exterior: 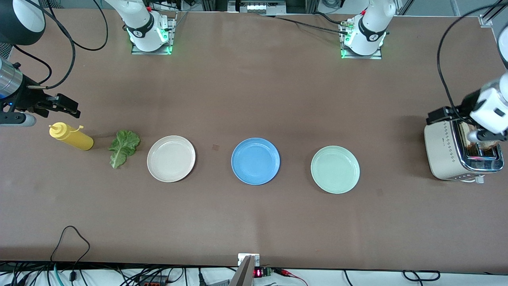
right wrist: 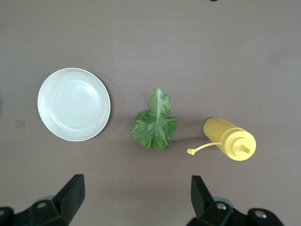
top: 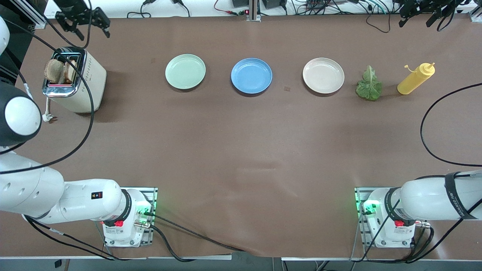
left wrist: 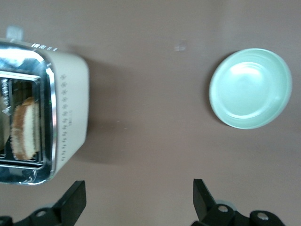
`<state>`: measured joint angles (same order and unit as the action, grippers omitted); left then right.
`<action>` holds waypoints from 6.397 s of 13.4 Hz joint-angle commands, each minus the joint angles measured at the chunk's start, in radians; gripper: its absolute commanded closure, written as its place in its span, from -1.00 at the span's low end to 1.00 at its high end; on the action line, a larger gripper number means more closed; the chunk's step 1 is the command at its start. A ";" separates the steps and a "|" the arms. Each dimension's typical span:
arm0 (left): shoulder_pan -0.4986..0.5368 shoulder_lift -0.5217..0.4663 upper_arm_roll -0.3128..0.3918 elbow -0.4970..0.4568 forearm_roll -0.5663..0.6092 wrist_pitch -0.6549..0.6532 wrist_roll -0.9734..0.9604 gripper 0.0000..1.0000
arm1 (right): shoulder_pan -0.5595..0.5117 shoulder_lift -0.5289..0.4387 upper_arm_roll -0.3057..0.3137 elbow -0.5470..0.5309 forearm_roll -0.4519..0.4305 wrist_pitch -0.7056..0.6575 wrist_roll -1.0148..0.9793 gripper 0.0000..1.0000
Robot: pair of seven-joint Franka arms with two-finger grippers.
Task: Make sandwich in blue plate with both arms
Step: 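Reach the left gripper into the toaster while the right gripper approaches the lettuce, then lift the toast slice with the left gripper while the right gripper grasps lettuce, then lower the toast slice onto the blue plate and open the left gripper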
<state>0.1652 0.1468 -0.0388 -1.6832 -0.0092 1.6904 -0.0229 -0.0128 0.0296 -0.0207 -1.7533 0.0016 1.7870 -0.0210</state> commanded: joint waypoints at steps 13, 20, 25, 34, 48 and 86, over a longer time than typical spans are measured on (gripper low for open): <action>0.232 0.278 -0.001 0.140 0.064 -0.009 0.313 -1.00 | -0.035 -0.007 0.004 -0.020 0.015 0.005 0.001 -1.00; 0.257 0.297 -0.001 0.132 0.064 -0.008 0.313 -0.50 | -0.038 -0.004 0.004 -0.020 0.014 0.005 0.001 -1.00; 0.277 0.338 -0.001 0.138 0.066 0.032 0.311 0.00 | -0.033 0.030 0.007 -0.014 0.014 0.003 -0.016 -1.00; 0.274 0.307 -0.003 0.142 0.072 -0.017 0.339 0.96 | -0.039 0.101 0.005 -0.015 0.003 -0.003 -0.001 -1.00; 0.183 0.212 -0.312 0.375 -0.116 -0.477 0.054 0.97 | -0.026 0.470 0.007 -0.041 0.001 0.350 0.045 -1.00; -0.446 0.678 -0.325 0.234 -0.724 0.703 -0.150 0.92 | -0.033 0.532 0.005 -0.106 -0.026 0.591 0.018 1.00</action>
<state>-0.2728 0.7948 -0.3676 -1.4873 -0.7084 2.3956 -0.1883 -0.0399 0.5830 -0.0225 -1.8666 -0.0105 2.4000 0.0017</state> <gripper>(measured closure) 0.921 0.960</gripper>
